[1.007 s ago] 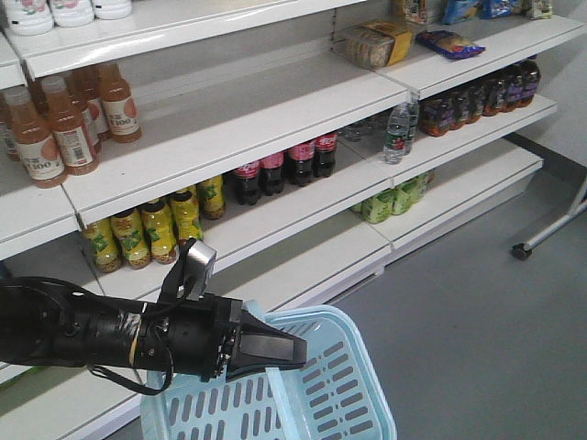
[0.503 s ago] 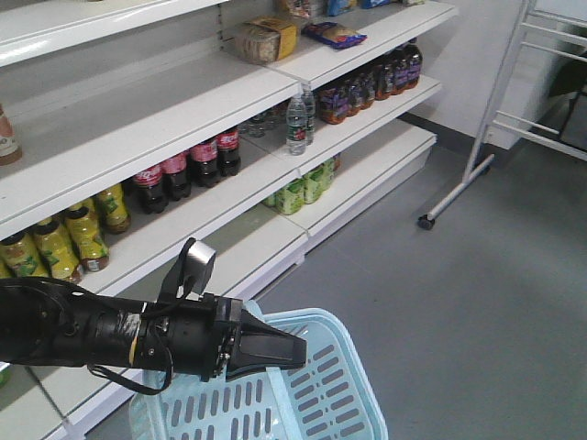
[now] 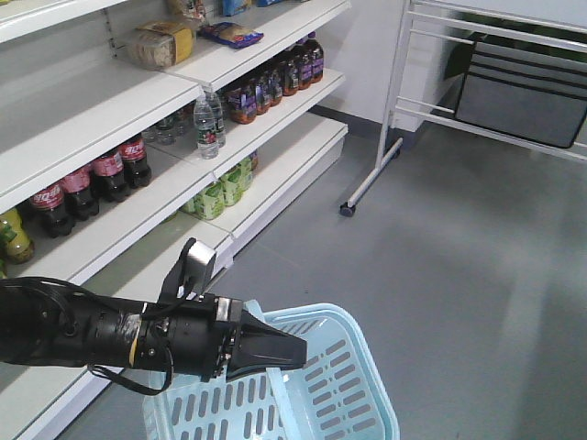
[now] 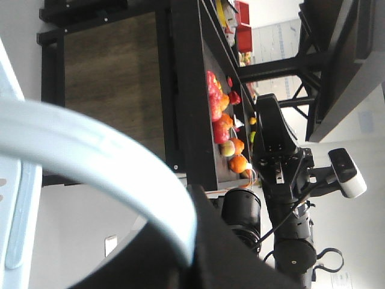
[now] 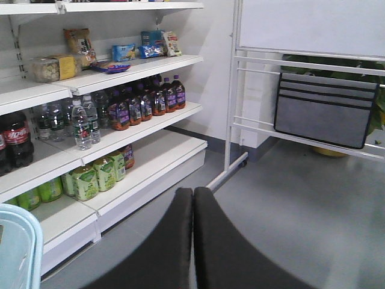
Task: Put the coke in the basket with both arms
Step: 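Turn the base away from the shelf holding the basket in left gripper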
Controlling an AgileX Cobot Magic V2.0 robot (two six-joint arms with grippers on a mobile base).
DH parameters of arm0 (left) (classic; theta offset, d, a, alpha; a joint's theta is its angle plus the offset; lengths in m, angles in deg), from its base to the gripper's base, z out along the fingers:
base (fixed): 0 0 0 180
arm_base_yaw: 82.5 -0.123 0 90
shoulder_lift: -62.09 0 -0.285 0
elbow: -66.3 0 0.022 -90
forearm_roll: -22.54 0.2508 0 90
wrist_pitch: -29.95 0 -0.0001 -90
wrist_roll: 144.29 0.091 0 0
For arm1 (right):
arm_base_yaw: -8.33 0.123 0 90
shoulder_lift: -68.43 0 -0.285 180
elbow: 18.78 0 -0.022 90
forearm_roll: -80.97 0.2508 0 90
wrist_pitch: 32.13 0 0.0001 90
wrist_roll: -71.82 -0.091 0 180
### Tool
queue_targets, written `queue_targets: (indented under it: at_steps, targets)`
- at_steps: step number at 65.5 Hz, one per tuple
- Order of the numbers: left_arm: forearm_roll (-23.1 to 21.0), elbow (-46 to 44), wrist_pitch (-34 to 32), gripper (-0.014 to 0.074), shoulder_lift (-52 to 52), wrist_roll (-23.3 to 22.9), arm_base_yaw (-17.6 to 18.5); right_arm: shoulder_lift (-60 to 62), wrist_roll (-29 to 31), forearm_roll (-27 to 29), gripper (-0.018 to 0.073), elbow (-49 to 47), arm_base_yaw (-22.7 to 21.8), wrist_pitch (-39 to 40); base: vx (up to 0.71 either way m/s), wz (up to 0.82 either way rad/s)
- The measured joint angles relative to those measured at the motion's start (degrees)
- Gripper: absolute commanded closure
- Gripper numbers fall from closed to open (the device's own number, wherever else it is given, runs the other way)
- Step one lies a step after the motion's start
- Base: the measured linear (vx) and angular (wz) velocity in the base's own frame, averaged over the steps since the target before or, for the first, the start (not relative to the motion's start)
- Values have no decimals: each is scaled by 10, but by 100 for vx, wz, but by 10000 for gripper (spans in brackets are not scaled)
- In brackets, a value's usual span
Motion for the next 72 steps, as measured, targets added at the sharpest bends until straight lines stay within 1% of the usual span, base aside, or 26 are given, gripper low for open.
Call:
queue_targets:
  at_steps: [72]
  targets:
    - [0,0,0,603,0,0,0,0,0,0,568,0,0,0,2,-30]
